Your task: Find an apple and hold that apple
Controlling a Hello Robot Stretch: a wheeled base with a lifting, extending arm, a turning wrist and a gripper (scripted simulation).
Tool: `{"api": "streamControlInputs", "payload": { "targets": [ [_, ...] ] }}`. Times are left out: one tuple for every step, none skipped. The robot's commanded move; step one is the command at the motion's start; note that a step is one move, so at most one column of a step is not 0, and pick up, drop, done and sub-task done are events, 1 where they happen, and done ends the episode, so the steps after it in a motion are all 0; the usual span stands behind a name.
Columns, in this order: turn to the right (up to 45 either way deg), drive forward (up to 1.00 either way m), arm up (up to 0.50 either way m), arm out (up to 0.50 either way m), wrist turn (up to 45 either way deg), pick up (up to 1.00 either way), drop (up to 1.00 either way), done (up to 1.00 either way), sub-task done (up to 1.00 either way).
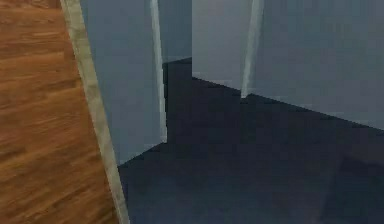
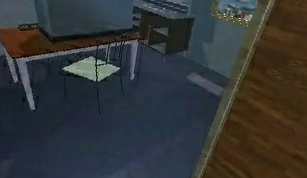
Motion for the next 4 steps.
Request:
{"api": "streamControlInputs", "payload": {
  "targets": [
    [0.0,1.00,0.00,0.00,0.0,0.00,0.00,0.00,0.00],
    [0.0,1.00,0.00,0.00,0.0,0.00,0.00,0.00,0.00],
    [-12.0,0.00,0.00,0.00,0.0,0.00,0.00,0.00,0.00],
    [0.0,0.15,0.00,0.00,0.0,0.00,0.00,0.00,0.00]
  ]
}}
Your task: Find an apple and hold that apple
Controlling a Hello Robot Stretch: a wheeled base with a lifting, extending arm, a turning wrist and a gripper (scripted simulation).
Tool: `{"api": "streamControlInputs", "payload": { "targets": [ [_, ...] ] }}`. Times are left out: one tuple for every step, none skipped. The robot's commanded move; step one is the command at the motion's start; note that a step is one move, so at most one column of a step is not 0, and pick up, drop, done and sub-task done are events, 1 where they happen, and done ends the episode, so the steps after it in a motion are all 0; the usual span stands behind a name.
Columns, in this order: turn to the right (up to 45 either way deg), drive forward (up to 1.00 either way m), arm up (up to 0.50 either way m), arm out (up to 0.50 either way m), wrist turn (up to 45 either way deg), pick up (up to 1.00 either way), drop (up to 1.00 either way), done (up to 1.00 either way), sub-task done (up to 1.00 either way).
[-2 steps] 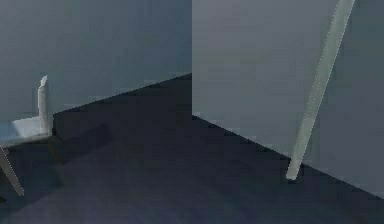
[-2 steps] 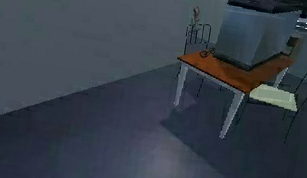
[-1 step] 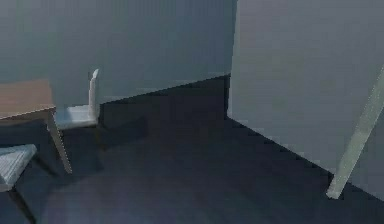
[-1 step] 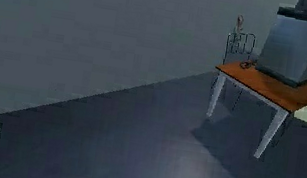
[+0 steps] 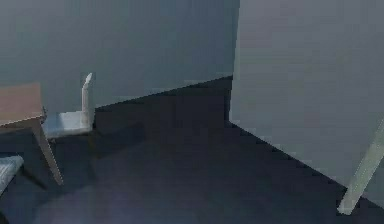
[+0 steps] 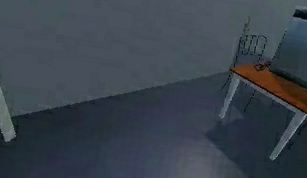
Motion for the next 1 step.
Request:
{"api": "streamControlInputs", "payload": {
  "targets": [
    [45.0,0.00,0.00,0.00,0.0,0.00,0.00,0.00,0.00]
  ]
}}
